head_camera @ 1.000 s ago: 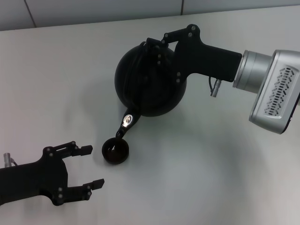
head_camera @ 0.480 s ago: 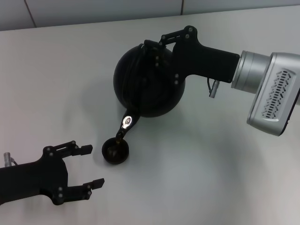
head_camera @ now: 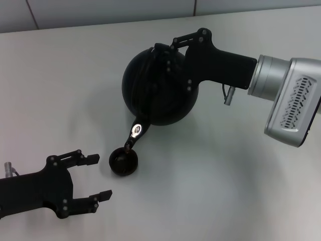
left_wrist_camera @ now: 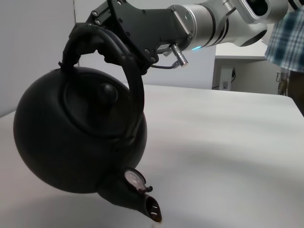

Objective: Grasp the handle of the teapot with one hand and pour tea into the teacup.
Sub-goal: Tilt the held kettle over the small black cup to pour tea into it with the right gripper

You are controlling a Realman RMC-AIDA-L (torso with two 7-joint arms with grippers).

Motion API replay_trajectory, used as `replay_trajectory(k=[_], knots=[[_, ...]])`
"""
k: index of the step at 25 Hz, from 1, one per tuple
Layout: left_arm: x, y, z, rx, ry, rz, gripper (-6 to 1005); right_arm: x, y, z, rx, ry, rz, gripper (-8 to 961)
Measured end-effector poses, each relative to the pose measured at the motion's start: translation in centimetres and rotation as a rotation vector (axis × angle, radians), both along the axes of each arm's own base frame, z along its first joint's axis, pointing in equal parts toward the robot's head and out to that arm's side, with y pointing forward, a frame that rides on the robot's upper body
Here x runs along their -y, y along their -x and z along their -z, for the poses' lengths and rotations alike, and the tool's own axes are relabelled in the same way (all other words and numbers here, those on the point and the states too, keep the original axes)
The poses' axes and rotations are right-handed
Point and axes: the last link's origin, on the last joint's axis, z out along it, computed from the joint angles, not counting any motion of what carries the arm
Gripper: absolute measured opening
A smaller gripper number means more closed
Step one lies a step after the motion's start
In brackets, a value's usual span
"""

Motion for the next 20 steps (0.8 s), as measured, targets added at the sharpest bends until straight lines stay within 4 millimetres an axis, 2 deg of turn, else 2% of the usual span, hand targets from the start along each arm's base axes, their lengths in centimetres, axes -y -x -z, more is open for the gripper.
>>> replay_trajectory(k=[12,20], knots=[[0.0,0.1,-0.1,0.001,-0.006,-0.007,802,0.3,-0.8,-0.3,-0.101,0.053,0.123,76],[0.1,0.2,-0.1,0.001,-0.007,-0.01,802,0.3,-2.3,-1.4,-0.271,0.062,0.294,77]])
